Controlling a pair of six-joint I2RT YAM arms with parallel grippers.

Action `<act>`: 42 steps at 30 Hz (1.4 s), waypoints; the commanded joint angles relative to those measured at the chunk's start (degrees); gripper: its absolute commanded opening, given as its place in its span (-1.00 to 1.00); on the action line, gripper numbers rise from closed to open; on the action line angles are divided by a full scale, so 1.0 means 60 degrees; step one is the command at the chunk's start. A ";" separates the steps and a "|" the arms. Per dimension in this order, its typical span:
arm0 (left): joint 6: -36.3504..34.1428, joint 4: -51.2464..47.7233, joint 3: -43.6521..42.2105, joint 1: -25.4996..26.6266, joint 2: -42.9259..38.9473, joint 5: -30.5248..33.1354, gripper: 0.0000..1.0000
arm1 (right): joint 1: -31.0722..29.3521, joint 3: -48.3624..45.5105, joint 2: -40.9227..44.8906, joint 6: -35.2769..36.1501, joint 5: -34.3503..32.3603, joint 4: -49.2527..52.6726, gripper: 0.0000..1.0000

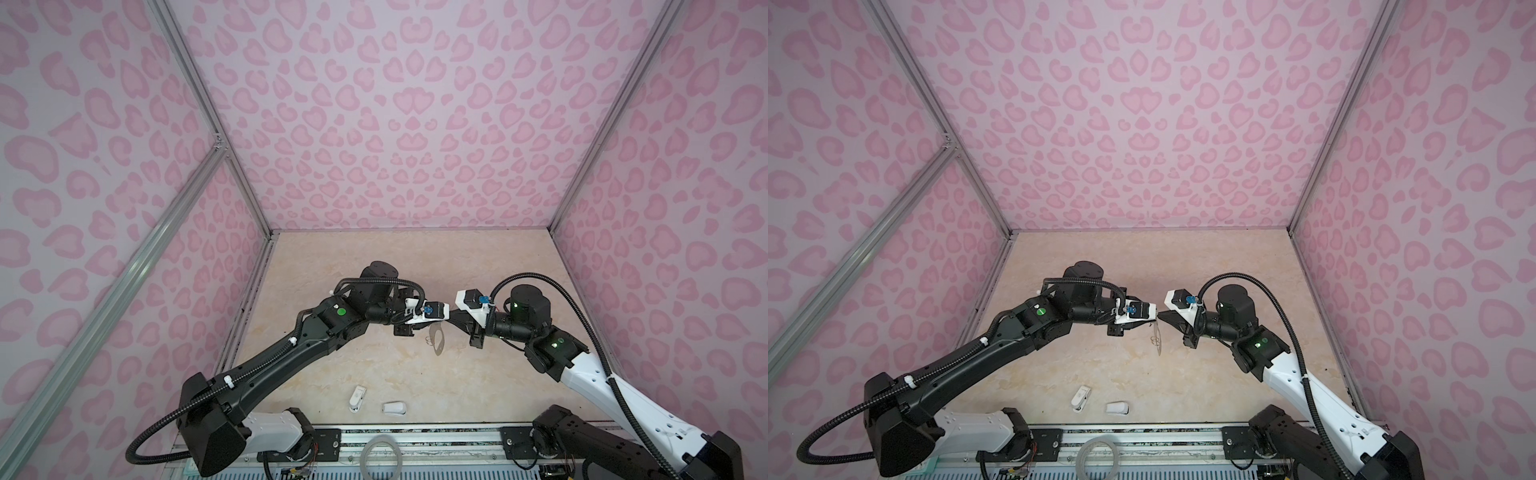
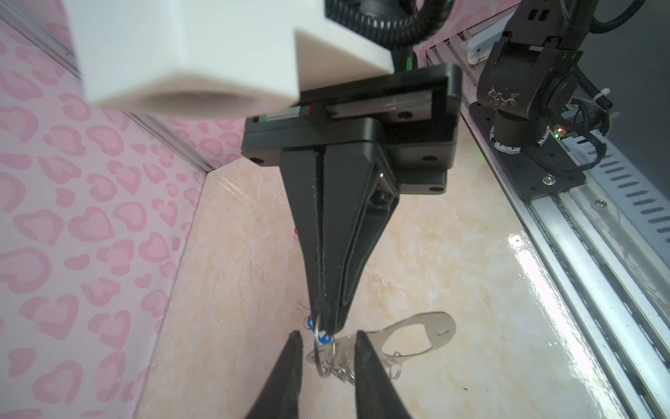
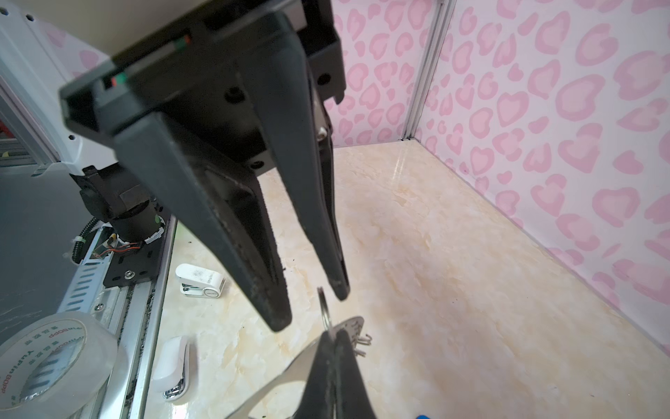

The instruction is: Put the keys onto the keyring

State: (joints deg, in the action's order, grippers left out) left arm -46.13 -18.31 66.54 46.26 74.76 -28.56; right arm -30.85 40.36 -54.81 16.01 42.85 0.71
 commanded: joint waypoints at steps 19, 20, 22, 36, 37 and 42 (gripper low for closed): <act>0.0181 -0.0113 0.0438 0.0056 0.0421 0.0050 -0.74 | -0.0014 0.0261 -0.0195 0.0420 -0.0037 0.0364 -1.00; 0.0202 -0.0113 0.0442 0.0067 0.0409 0.0015 -0.74 | -0.0014 0.0275 -0.0197 0.0462 -0.0026 0.0397 -1.00; 0.0265 -0.0099 0.0438 0.0067 0.0403 0.0020 -0.77 | -0.0021 0.0290 -0.0211 0.0509 -0.0037 0.0466 -1.00; 0.1427 0.1034 -0.0036 -0.0090 0.0316 -0.0602 -0.94 | 0.0096 -0.0173 0.0497 0.0678 -0.0292 -0.0059 -0.68; 0.1677 0.1365 -0.0171 -0.0189 0.0253 -0.0840 -0.94 | 0.0150 -0.0266 0.0618 0.0700 -0.0347 -0.0114 -0.64; 0.3160 0.3582 -0.1013 -0.0498 -0.0098 -0.1831 -0.94 | 0.0549 -0.0619 0.1295 0.0676 -0.0655 -0.0257 -0.50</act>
State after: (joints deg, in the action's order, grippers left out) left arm -33.98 -8.80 62.22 43.79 75.55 -34.06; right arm -28.16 37.60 -48.45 20.14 40.51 1.61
